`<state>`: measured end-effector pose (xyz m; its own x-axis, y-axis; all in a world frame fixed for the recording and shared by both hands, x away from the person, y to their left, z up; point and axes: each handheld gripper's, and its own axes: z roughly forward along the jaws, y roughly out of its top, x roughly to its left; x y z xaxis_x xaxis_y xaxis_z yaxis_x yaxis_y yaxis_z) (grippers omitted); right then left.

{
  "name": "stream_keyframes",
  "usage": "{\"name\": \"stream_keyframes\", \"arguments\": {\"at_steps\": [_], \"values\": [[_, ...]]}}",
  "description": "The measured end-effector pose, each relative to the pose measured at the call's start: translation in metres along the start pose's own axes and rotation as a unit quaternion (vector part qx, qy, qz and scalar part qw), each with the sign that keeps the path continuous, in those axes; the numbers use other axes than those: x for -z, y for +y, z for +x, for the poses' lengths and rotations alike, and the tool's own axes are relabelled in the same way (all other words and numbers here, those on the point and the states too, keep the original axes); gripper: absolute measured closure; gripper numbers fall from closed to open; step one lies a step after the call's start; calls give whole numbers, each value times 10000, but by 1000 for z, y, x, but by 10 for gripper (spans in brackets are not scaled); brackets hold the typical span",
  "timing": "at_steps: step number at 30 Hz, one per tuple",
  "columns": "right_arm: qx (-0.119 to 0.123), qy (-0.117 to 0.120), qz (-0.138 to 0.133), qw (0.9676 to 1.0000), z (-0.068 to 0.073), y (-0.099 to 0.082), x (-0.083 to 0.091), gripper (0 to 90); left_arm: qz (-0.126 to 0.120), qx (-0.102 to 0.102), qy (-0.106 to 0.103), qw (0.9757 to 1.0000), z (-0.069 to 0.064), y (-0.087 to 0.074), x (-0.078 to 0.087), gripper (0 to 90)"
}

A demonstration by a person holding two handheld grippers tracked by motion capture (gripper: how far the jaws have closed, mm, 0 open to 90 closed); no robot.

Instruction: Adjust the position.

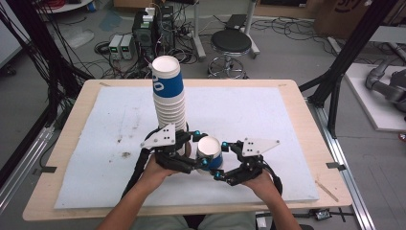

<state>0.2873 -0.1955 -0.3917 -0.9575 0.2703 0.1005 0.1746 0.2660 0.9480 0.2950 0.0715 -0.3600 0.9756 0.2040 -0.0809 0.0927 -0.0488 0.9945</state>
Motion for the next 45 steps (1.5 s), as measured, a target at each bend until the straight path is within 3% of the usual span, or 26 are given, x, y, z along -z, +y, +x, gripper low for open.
{"name": "stream_keyframes", "arguments": {"at_steps": [11, 15, 18, 24, 26, 27, 29, 31, 32, 35, 36, 37, 38, 39, 40, 41, 43, 44, 45], "values": [[-50, 76, -44, 9999, 1, -1, -3, 196, -197, 95, -88, 9997, 0, 2, 0, 311], [7, 115, -8, 9999, 0, 1, -2, 246, -198, 89, -116, 9997, 0, 2, 1, 314], [94, 153, 177, 9997, 2, 3, -1, 291, -159, 50, -156, 9997, 0, 2, 1, 317], [272, 143, 641, 9975, 4, 8, 1, 318, 168, -30, -258, 9995, -2, 1, 2, 310], [311, 226, 737, 9965, 4, 9, 2, 324, 276, -55, -270, 9992, -4, 3, 2, 263], [304, 253, 773, 9962, 5, 9, 2, 327, 364, -21, -215, 9991, -4, 4, 2, 192], [323, 288, 900, 9950, 5, 11, 2, 328, 625, -52, -157, 9979, -5, 7, 2, 146], [430, 293, 1188, 9916, 5, 14, 2, 329, 923, -127, -223, 9954, -5, 10, 3, 145], [430, 293, 1188, 9916, 5, 14, 2, 329, 923, -127, -223, 9954, -5, 10, 3, 146], [712, 258, 1715, 9823, 5, 22, 0, 329, 1244, -172, -272, 9917, -4, 12, 4, 146], [712, 258, 1715, 9823, 5, 22, 0, 329, 1367, -189, -279, 9900, -4, 13, 3, 146], [831, 274, 1986, 9762, 6, 28, -2, 329, 1493, -183, -304, 9882, -3, 13, 3, 146], [831, 274, 1986, 9762, 6, 28, -2, 329, 1598, -161, -324, 9865, -3, 13, 2, 146], [960, 267, 2280, 9685, 7, 34, -4, 328, 1853, -160, -371, 9818, -3, 13, -1, 149], [960, 267, 2280, 9685, 7, 34, -4, 328, 1853, -160, -371, 9818, -3, 13, -1, 152], [1077, 259, 2570, 9600, 9, 39, -8, 328, 1956, -174, -385, 9798, -3, 12, -2, 160], [1194, 275, 2809, 9519, 10, 43, -11, 327, 2051, -195, -430, 9776, -3, 12, -3, 199], [1194, 275, 2809, 9519, 10, 43, -11, 327, 2074, -187, -452, 9770, -3, 11, -4, 199], [1269, 287, 3006, 9448, 11, 46, -15, 325, 2107, -207, -482, 9761, -3, 11, -4, 226]]}}
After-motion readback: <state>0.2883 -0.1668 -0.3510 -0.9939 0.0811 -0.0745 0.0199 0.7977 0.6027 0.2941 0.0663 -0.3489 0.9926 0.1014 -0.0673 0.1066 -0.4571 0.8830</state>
